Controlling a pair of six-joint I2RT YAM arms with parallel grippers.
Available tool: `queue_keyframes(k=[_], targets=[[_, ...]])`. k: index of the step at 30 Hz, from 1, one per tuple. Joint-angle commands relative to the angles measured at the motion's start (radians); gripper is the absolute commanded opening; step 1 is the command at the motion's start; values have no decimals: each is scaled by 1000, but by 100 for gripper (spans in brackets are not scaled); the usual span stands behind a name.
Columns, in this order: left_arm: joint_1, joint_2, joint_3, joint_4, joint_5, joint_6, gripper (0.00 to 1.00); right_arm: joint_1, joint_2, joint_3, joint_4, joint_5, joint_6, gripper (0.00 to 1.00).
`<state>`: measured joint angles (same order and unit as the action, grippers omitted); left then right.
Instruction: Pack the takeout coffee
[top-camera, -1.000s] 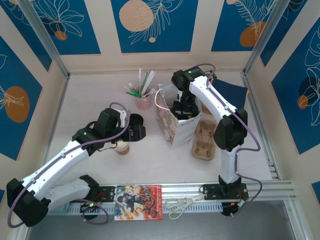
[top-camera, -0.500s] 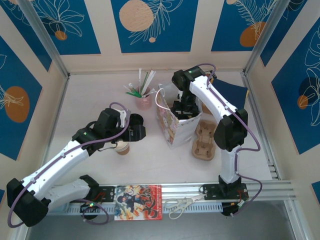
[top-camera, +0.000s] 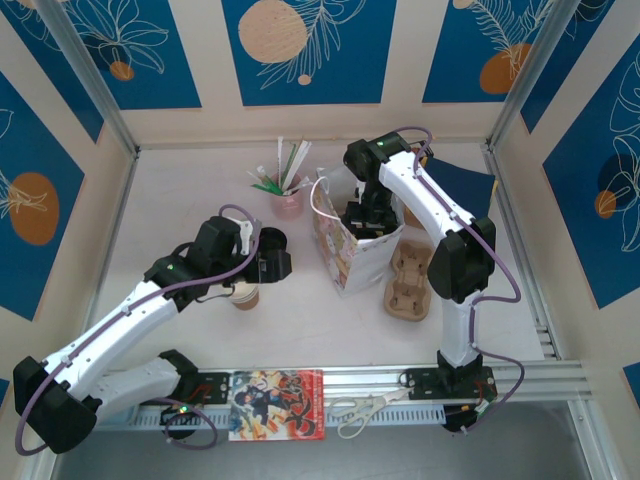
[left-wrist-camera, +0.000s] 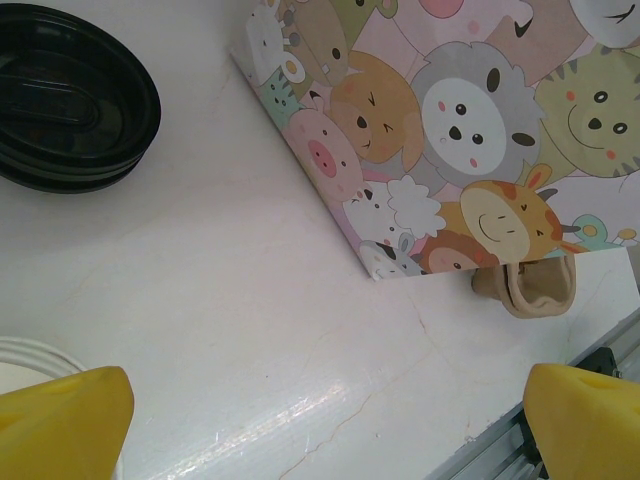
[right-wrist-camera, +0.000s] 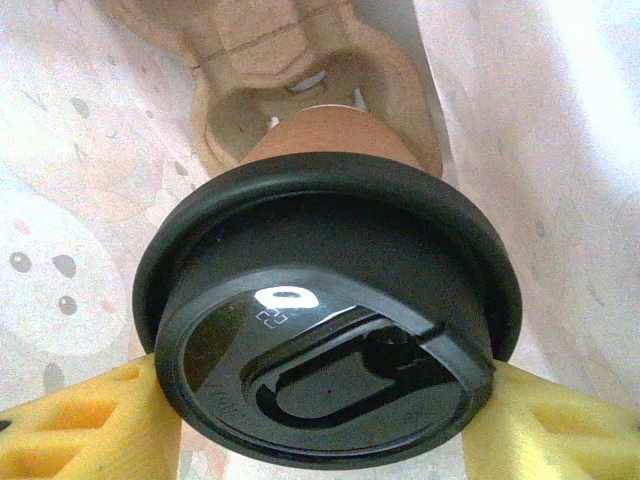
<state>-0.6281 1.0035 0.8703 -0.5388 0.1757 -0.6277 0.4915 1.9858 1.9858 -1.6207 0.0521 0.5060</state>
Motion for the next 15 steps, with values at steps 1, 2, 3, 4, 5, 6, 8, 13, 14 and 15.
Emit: queue_keyframes(k=[1, 2, 3, 4, 5, 6, 8, 13, 14, 15], targets=[[11, -5, -2, -4, 4, 0, 100, 4, -17, 30, -50, -7, 6, 64], [10, -5, -2, -3, 4, 0, 100, 5, -17, 30, -49, -8, 3, 64], [11, -5, -2, -3, 4, 0, 100, 4, -17, 30, -50, -7, 4, 64], [11, -5, -2, -3, 4, 0, 100, 4, -15, 30, -49, -7, 4, 64], [10, -5, -2, -3, 5, -1, 100, 6, -15, 30, -50, -9, 4, 64], [10, -5, -2, -3, 5, 0, 100, 5, -15, 30, -50, -9, 4, 64], [10, -5, -2, -4, 8, 0, 100, 7, -16, 30, -49, -9, 3, 64], [10, -2, -3, -3, 9, -1, 100, 9, -12, 32, -48, -12, 3, 64], [10, -2, -3, -4, 10, 0, 100, 10, -11, 34, -48, -12, 5, 64], [10, -2, -2, -2, 10, 0, 100, 10, -9, 34, -49, -12, 4, 64]])
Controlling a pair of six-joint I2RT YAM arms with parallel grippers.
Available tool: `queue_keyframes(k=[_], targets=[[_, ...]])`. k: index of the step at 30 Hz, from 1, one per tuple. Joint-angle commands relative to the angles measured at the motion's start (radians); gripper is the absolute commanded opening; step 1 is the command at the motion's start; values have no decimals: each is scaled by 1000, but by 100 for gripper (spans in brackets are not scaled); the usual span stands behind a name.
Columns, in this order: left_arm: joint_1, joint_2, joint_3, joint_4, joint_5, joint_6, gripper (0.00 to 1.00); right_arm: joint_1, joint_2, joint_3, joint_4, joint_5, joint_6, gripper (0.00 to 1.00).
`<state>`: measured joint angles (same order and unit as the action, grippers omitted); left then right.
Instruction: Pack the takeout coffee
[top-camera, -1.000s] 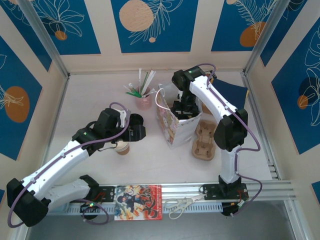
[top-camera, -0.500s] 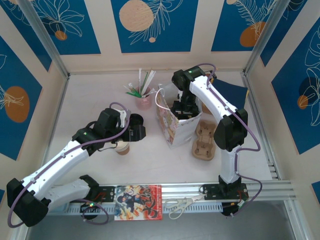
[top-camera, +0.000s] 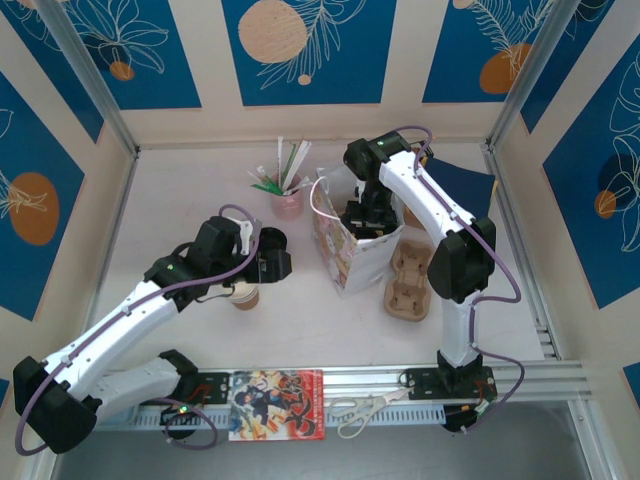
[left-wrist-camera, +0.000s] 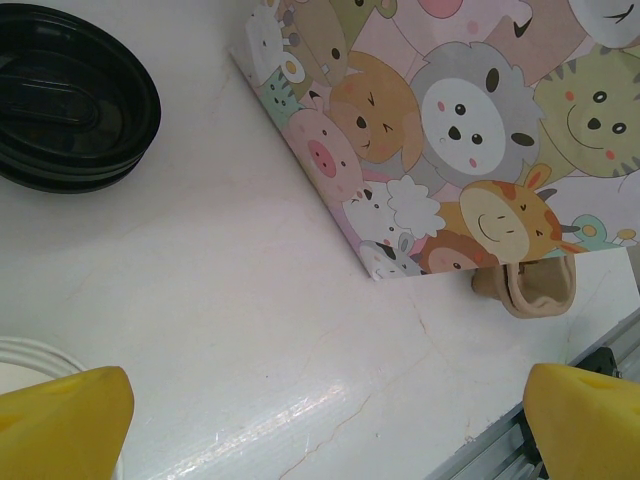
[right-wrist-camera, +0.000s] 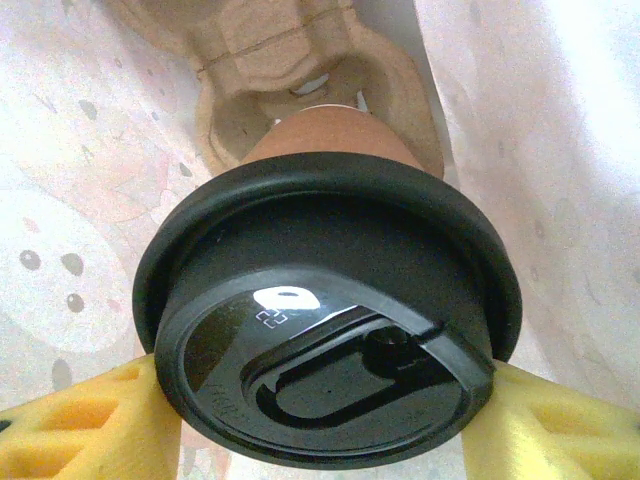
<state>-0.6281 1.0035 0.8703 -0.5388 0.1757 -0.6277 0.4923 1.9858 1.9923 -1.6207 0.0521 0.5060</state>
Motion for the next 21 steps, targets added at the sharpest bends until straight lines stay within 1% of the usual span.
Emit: queue_keyframes(k=[1, 21], targets=[[10, -2, -2, -3, 10, 0, 100, 10, -10, 30, -49, -12, 3, 64], [11, 8, 4, 0, 16, 5, 100, 11, 7, 50, -51, -12, 2, 64]])
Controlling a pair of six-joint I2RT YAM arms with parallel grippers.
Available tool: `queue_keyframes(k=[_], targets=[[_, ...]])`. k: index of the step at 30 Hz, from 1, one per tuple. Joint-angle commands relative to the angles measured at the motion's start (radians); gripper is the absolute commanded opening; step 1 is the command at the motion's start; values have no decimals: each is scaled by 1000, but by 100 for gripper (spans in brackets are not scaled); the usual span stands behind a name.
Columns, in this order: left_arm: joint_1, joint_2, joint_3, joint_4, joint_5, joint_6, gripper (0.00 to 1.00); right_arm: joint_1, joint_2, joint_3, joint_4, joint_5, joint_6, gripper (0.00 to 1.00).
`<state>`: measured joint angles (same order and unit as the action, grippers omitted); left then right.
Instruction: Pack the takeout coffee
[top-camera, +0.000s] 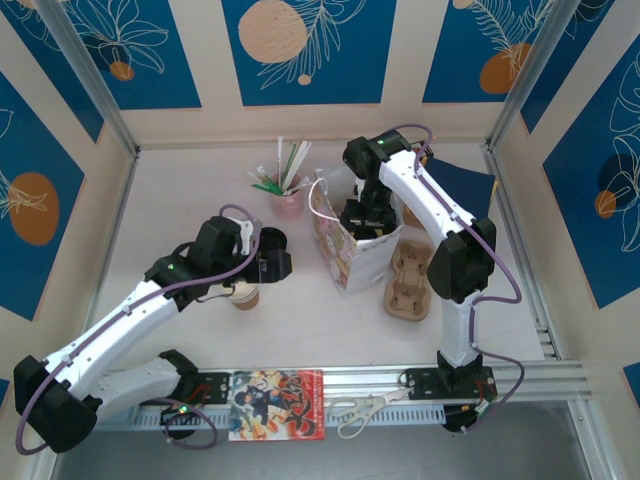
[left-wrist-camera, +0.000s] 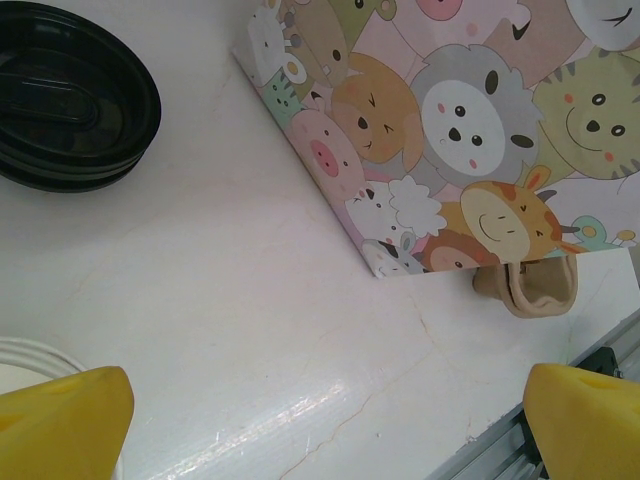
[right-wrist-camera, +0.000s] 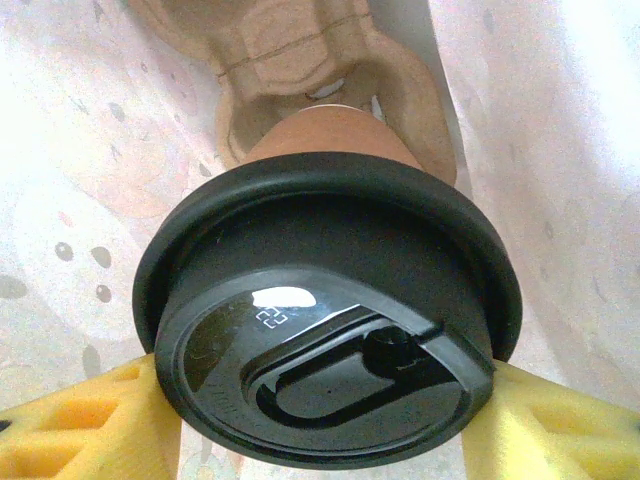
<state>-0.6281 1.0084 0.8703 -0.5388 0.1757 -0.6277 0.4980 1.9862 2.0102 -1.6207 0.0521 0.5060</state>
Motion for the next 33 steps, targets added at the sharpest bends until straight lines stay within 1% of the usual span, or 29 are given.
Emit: queue_keyframes(k=[1, 11, 22, 33], targets=[[10, 2, 4, -1, 16, 6, 100, 5, 7, 32, -53, -13, 2, 64], [10, 7, 4, 1, 15, 6, 100, 6, 10, 33, -53, -14, 1, 64], [10, -1, 4, -20, -31, -1, 100, 7, 10, 39, -50, -18, 1, 64], [10, -7, -1, -18, -39, -7, 100, 4, 10, 40, -50, -13, -4, 64]])
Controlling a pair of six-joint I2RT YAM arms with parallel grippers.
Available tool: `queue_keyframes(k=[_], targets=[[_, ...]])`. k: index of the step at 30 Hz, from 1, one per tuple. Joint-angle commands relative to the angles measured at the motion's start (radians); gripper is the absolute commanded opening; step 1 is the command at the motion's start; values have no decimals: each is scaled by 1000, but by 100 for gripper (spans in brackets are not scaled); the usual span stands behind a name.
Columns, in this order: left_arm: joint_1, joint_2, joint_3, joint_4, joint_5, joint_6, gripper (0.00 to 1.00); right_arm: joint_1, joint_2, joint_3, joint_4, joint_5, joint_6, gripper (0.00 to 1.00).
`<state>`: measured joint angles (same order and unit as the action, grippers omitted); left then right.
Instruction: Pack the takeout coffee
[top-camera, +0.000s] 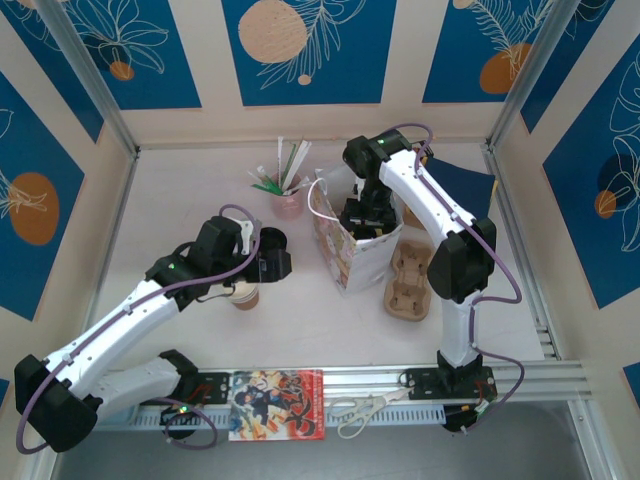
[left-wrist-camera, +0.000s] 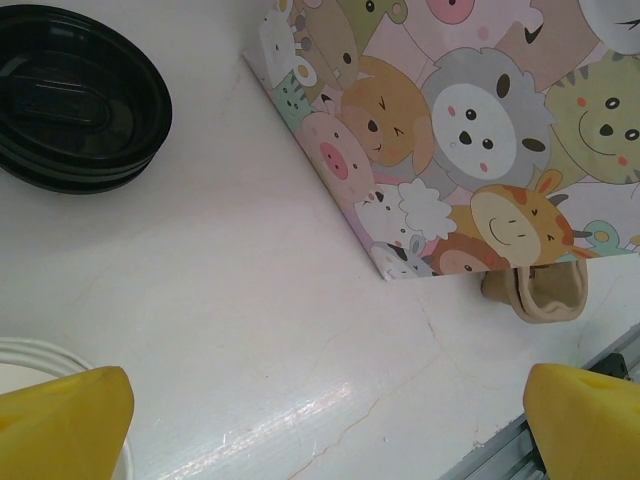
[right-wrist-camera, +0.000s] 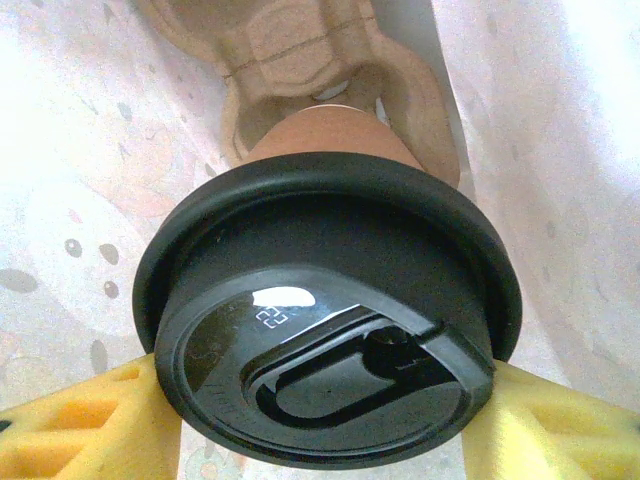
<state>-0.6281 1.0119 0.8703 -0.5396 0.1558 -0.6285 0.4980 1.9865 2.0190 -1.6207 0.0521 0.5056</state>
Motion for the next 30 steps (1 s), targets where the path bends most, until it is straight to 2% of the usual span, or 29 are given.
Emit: queue_keyframes(k=[1, 11, 30], targets=[[10, -15, -1, -17, -26, -7, 100, 4, 10, 31, -51, -13, -4, 64], [10, -40, -2, -30, -86, -14, 100, 4, 12, 33, -46, -16, -5, 64], [10, -23, -1, -16, -58, -13, 100, -2, 16, 35, -48, -13, -6, 64]])
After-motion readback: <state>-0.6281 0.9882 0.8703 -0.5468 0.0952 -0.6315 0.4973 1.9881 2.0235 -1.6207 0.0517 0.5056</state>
